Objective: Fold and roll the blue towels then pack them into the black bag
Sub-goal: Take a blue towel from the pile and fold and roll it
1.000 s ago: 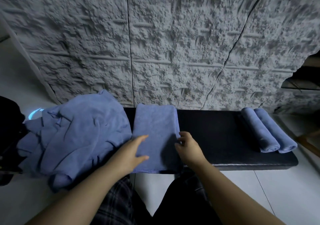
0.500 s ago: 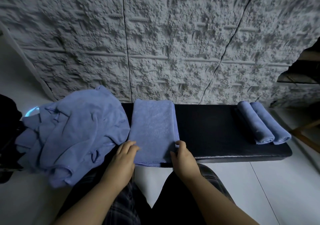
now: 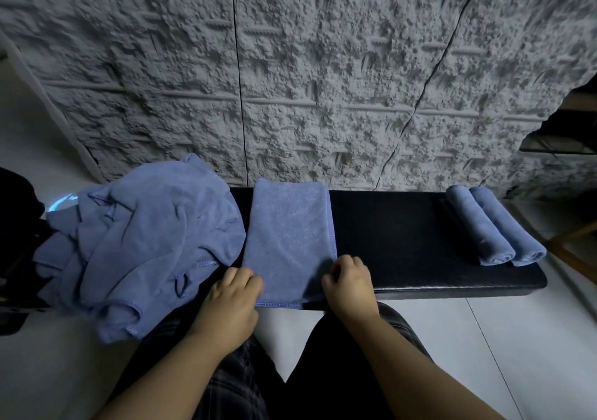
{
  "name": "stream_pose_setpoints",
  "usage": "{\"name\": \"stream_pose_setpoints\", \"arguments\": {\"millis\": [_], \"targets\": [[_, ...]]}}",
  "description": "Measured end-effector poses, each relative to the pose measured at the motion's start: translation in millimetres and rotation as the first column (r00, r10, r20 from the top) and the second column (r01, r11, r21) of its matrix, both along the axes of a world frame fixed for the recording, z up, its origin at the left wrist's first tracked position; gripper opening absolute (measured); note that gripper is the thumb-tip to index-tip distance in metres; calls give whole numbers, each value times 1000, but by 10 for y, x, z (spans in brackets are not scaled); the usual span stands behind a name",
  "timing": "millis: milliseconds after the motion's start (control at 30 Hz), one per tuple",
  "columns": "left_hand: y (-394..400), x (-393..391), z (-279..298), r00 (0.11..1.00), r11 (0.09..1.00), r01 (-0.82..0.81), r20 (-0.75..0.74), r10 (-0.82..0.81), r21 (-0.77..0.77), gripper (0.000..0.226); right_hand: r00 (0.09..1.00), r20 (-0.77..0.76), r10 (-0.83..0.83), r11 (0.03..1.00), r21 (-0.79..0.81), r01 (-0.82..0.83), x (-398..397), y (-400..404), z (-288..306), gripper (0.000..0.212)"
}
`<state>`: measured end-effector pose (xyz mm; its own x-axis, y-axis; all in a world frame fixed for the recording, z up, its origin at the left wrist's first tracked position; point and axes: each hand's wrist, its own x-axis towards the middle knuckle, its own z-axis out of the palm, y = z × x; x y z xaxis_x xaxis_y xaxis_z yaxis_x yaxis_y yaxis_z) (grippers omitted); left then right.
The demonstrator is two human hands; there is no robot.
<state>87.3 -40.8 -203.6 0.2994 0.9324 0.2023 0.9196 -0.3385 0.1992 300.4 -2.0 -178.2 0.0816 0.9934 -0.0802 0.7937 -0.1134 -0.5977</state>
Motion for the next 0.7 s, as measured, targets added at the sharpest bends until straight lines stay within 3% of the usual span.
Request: {"name": "stream_pose_setpoints", "arguments": {"millis": [67, 200, 367, 500, 600, 700], "targets": [[-7, 5, 10, 1000, 1000, -1, -13, 1, -23, 43, 997, -74, -28, 999, 27, 30, -15, 107, 21, 9], [4, 23, 13, 995, 998, -23, -98, 18, -52, 58, 975, -201, -96, 991, -114, 75, -66, 367, 99, 9], [62, 63, -36, 990, 999, -44, -133, 48, 28, 52, 992, -62, -112, 964, -250, 94, -122, 595, 121, 20], [83, 67, -50, 991, 998, -32, -131, 38, 49, 49, 987, 6, -162, 951, -266, 157, -108, 645, 117, 18], [93, 52, -81, 991, 998, -32, -132, 38, 46, 51, 985, 61, -160, 957, -235, 170, -100, 622, 119, 19], [79, 30, -91, 992, 999, -23, -124, 27, 37, 47, 977, 211, -33, 998, -42, 43, -132, 530, 82, 23]]}}
